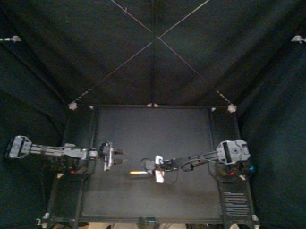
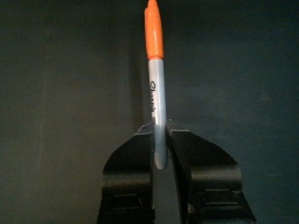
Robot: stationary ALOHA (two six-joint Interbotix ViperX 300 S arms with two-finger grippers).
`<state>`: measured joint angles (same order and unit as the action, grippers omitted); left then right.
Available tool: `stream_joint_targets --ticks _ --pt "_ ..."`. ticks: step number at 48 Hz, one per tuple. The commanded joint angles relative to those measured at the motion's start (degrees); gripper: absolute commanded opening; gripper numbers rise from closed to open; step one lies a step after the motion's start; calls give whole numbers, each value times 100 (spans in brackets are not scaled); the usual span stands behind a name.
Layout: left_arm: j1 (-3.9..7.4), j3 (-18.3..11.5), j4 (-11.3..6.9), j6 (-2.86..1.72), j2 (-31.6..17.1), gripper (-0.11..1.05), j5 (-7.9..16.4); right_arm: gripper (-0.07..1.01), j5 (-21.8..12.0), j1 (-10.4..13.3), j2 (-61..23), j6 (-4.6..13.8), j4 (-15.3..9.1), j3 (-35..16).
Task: Uncap the pen
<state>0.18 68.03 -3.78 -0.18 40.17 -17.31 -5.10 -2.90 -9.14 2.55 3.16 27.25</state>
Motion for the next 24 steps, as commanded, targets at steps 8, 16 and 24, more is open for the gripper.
stream_joint_targets --ticks 8,16,24 --pt "9 -158 -237 -9 -141 84 -132 43 176 360 686 -18 -272 -9" --pt "-26 -176 -404 0 -299 84 -132 43 308 501 914 -18 -396 0" --pt "-35 -281 -677 -44 -422 84 -132 43 413 598 984 -18 -448 9"
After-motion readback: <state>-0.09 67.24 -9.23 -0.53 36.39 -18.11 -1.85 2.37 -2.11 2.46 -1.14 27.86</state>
